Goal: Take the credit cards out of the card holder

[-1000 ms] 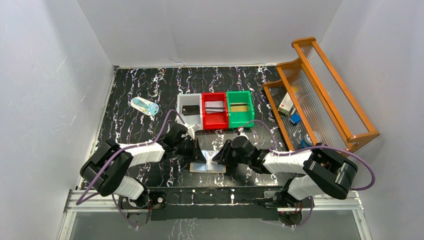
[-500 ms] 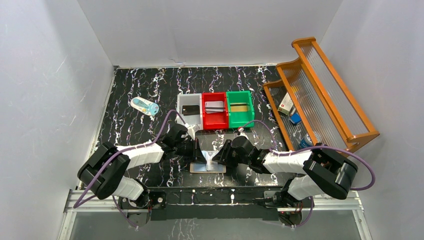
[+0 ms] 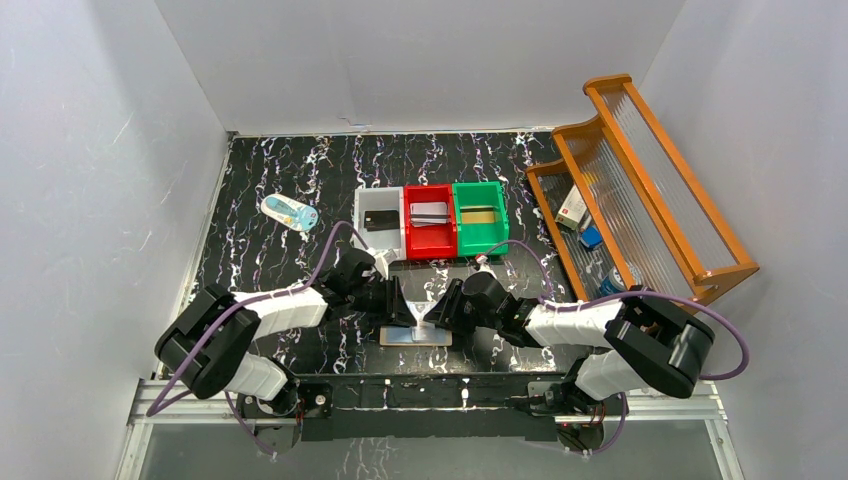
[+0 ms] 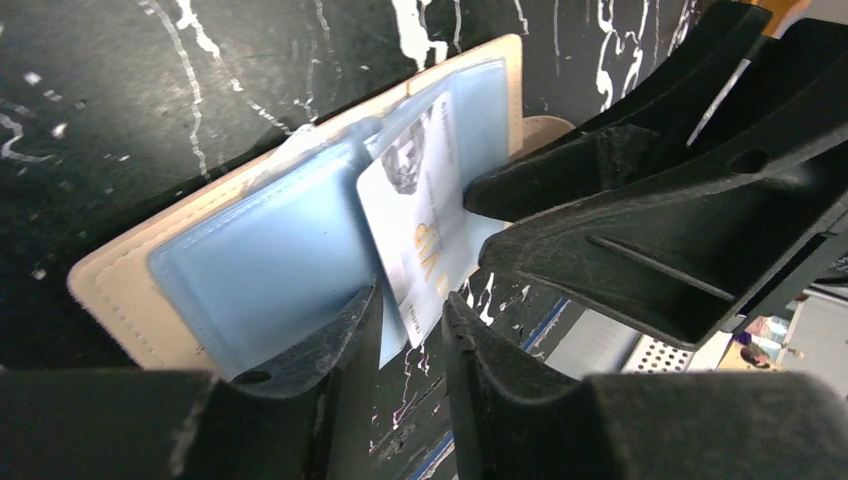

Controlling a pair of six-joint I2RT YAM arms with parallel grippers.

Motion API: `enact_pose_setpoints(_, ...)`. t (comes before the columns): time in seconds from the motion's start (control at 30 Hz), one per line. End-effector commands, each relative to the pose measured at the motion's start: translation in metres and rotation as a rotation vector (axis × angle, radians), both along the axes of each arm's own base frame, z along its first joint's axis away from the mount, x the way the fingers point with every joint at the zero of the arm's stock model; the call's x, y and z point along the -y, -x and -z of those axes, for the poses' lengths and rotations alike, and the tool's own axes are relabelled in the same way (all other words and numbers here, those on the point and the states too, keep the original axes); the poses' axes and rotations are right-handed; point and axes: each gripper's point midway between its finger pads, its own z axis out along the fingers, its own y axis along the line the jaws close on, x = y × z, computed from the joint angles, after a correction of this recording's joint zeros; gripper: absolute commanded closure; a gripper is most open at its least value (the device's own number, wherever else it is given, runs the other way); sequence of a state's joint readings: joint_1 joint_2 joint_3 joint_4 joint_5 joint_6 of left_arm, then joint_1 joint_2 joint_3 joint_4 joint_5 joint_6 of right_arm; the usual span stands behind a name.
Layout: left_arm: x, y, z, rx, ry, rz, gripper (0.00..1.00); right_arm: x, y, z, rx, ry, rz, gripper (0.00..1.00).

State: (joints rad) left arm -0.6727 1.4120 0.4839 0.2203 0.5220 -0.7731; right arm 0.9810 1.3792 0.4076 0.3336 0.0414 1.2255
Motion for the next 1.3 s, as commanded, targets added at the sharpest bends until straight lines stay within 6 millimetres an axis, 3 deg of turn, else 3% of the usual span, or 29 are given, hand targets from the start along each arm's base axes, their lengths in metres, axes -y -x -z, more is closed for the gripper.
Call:
enact_pose_setpoints(0.0, -0.008, -0.002, -0.007, 0.034, -0.031, -0.039, 0.70, 0.043, 0.022, 0.054, -0.101, 0.223, 0.000, 0.50)
enact_pose_setpoints(0.27, -0.007, -0.004, -0.009, 0.028, -0.043, -0.039, 0.66, 0.041, 0.023, 0.055, -0.106, 0.218, -0.008, 0.50)
enact_pose_setpoints(0.47, -0.001, -0.002, 0.001, -0.017, -0.039, -0.013, 0.71, 0.039, 0.023, 0.056, -0.112, 0.214, -0.011, 0.50)
enact_pose_setpoints(0.67, 0.007, -0.002, -0.001, -0.022, 0.010, -0.010, 0.83, 0.039, 0.024, 0.057, -0.116, 0.213, -0.012, 0.50)
enact_pose_setpoints(0.8, 0.010, -0.001, -0.003, -0.020, 0.023, 0.003, 0.98, 0.040, 0.024, 0.057, -0.116, 0.214, -0.012, 0.50)
enact_pose_setpoints(0.9, 0.011, 0.001, -0.005, -0.017, 0.035, 0.019, 1.00, 0.040, 0.024, 0.057, -0.117, 0.217, -0.013, 0.50)
enact_pose_setpoints(1.27, -0.011, 0.004, -0.006, 0.042, -0.080, 0.026, 1.00, 0.049, 0.023, 0.058, -0.112, 0.259, 0.007, 0.50)
